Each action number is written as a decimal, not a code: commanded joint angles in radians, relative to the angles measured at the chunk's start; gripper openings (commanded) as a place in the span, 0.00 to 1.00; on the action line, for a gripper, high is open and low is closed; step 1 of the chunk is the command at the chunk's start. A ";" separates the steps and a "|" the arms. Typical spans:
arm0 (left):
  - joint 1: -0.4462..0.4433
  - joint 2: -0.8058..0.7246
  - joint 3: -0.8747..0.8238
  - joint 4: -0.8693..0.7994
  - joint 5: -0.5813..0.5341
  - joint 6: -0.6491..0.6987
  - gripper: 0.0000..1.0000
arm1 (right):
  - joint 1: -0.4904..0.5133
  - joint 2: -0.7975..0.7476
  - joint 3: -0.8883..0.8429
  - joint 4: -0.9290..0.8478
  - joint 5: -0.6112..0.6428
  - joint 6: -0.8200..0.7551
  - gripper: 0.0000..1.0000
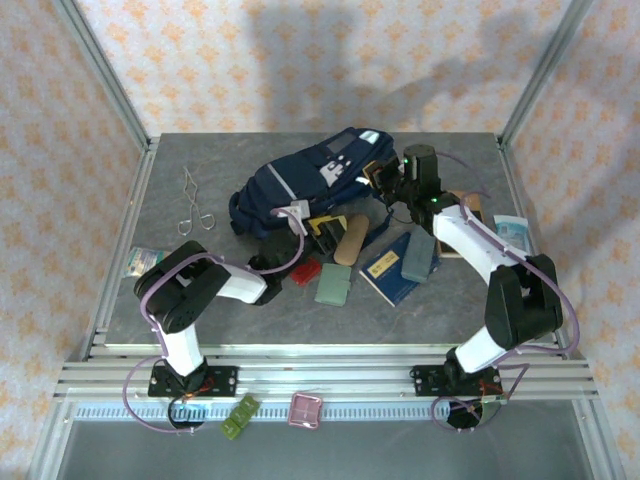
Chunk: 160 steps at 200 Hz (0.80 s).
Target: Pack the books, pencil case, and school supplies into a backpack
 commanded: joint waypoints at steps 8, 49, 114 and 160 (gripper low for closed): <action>0.007 -0.033 -0.030 -0.043 -0.092 -0.007 0.65 | 0.010 -0.061 0.045 0.086 -0.054 0.011 0.00; 0.007 -0.037 -0.058 0.006 -0.145 0.015 0.69 | 0.013 -0.068 0.038 0.094 -0.062 0.014 0.00; 0.011 -0.001 0.090 0.011 -0.002 0.068 0.69 | 0.029 -0.072 0.025 0.097 -0.067 0.012 0.00; 0.035 -0.019 0.093 -0.018 0.021 0.059 0.50 | 0.031 -0.069 0.016 0.105 -0.075 0.015 0.00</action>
